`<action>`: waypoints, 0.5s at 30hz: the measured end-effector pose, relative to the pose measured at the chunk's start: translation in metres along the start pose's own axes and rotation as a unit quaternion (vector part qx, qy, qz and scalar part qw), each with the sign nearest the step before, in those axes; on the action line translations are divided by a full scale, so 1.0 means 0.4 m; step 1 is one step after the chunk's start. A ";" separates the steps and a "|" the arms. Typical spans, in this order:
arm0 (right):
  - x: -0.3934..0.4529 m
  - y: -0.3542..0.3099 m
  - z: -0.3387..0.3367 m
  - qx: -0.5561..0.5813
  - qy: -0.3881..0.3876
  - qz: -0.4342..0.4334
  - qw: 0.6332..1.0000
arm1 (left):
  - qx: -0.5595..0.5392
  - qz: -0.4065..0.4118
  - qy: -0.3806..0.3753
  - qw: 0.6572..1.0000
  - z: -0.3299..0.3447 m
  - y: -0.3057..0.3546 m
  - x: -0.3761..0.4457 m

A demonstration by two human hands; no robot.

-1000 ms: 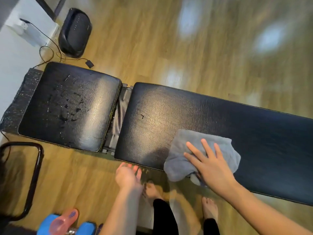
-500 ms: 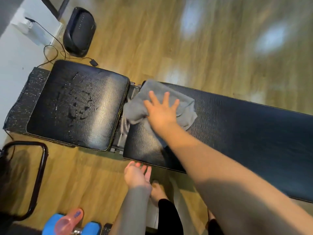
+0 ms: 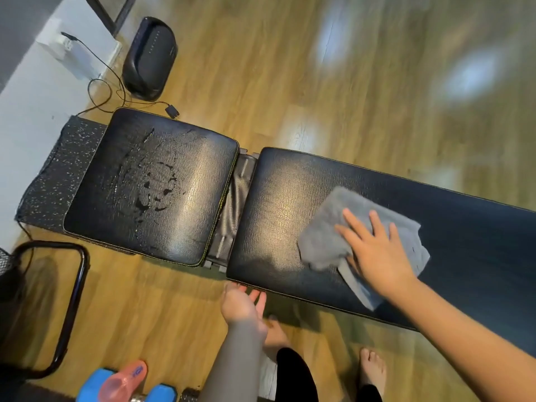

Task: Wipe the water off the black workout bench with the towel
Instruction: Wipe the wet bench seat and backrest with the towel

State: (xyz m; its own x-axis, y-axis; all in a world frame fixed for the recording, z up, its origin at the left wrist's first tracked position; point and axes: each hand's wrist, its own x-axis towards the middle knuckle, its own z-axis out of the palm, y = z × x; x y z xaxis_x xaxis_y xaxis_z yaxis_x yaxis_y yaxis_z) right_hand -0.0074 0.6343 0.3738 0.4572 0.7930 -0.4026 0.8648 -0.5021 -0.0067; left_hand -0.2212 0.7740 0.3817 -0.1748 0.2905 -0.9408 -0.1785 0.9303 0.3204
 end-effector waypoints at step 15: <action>0.155 -0.437 -0.063 0.013 0.000 -0.132 0.991 | 0.004 -0.037 -0.002 0.999 -0.004 0.020 0.000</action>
State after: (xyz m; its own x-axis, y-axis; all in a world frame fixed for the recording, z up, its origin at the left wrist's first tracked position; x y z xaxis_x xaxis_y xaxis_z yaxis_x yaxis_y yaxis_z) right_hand -0.1248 0.7798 0.3731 0.2154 0.8982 -0.3832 0.9489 -0.2852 -0.1352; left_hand -0.2242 0.7808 0.3846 -0.1574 0.2213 -0.9624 -0.1839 0.9510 0.2487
